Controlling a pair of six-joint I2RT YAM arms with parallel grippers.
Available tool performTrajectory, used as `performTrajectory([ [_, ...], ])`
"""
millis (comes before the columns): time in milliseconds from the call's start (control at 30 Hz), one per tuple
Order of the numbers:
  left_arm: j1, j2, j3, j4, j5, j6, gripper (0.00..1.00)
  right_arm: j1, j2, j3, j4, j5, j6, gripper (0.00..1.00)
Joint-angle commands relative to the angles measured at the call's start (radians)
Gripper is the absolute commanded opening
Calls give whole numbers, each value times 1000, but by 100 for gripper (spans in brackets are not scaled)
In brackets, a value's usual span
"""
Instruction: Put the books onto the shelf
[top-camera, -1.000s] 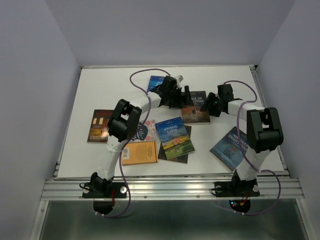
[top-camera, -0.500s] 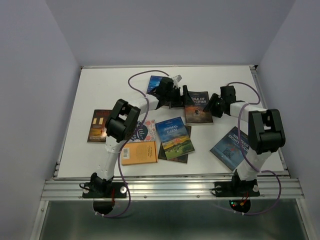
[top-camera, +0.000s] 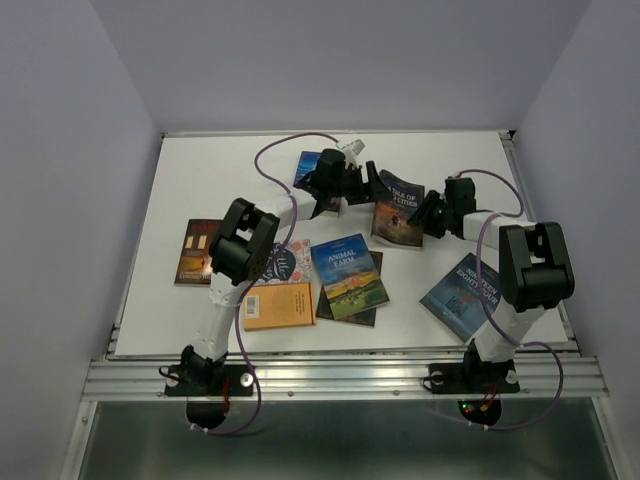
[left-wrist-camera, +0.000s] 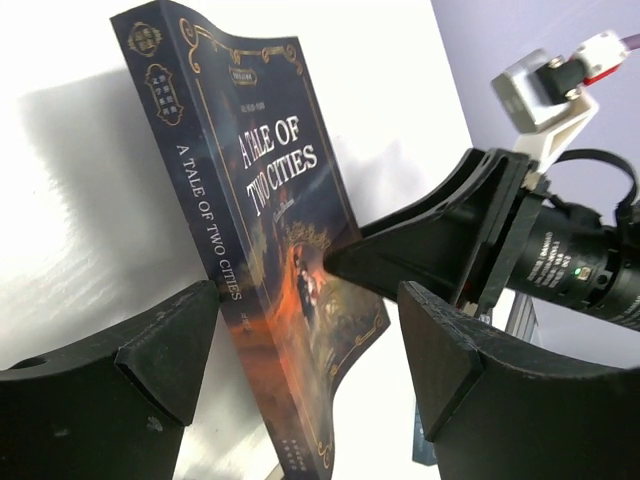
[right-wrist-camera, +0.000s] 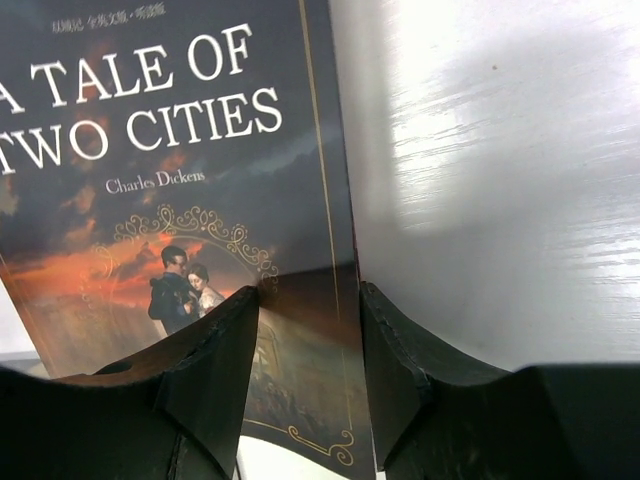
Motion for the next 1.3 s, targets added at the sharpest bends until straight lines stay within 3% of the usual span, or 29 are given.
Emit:
performTrajectory([
  [0, -123, 3, 43, 89, 236, -51, 80, 65, 40, -34, 87, -269, 77, 49],
  [267, -133, 40, 58, 15, 225, -12, 77, 54, 26, -50, 127, -289, 77, 49],
  [533, -140, 152, 152, -281, 207, 150, 78, 34, -14, -79, 190, -309, 87, 51],
  [633, -144, 143, 147, -328, 259, 211, 72, 34, -8, -80, 196, -318, 87, 51],
  [833, -169, 97, 96, -329, 339, 269, 68, 34, 11, -79, 217, -332, 94, 51],
  [1067, -186, 122, 72, -319, 451, 229, 65, 34, 34, -74, 230, -330, 97, 50],
  [1200, -192, 10, -147, 0, 553, 54, 64, 34, 55, -71, 233, -327, 94, 46],
  [1267, -207, -18, -169, 23, 572, 48, 61, 34, 64, -66, 234, -327, 96, 44],
])
